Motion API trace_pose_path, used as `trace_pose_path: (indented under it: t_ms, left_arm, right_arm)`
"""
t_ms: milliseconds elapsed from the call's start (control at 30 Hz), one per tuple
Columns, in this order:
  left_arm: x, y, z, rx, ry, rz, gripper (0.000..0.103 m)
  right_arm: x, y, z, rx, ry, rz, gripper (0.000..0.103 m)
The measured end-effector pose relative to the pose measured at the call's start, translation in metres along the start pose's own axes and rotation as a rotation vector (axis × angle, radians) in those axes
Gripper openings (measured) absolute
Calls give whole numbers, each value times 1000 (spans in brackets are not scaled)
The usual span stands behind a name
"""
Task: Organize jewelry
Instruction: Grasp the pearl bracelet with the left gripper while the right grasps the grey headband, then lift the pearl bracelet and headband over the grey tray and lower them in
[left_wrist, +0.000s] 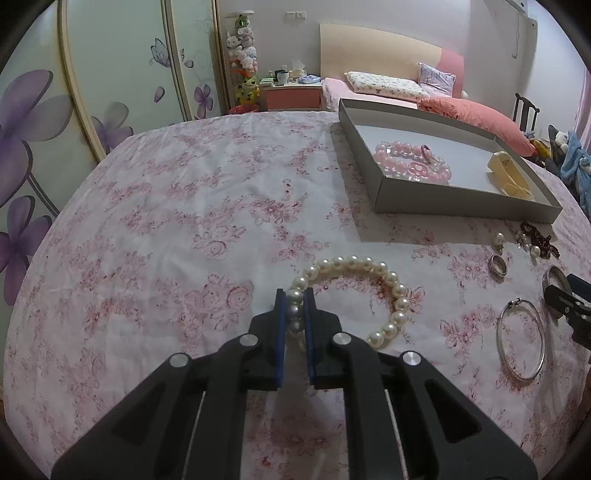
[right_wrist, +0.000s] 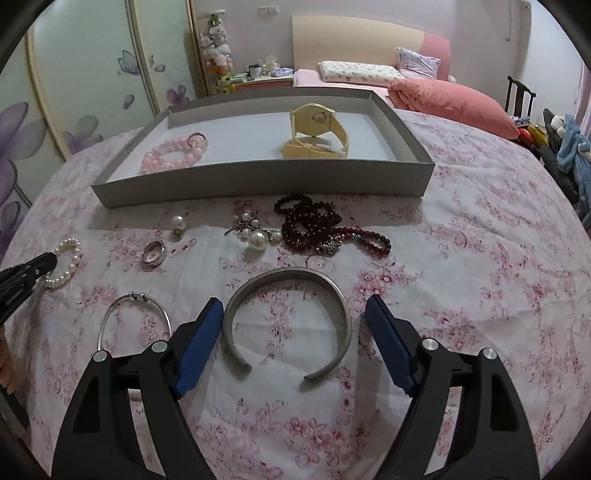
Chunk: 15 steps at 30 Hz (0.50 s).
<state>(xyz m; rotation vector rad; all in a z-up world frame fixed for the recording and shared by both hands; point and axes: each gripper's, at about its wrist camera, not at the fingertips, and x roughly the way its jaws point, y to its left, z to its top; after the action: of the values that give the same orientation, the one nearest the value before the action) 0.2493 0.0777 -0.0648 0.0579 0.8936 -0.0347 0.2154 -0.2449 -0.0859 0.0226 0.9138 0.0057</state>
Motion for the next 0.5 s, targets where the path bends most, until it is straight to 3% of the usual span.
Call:
trace_pose_path:
  t_ms: [100,200,500]
  left_arm:
    - [0,0,0,0,0,0,10]
    - [0,0,0,0,0,0,10]
    - [-4,3,-4,-30,-6,-18,10]
  right_arm:
    - [-1,2,-2,-18,-7,-7,78]
    - [-6,1,-5,-30,-11,1,68]
    - [-21,-18,-15,20,-50,47,67]
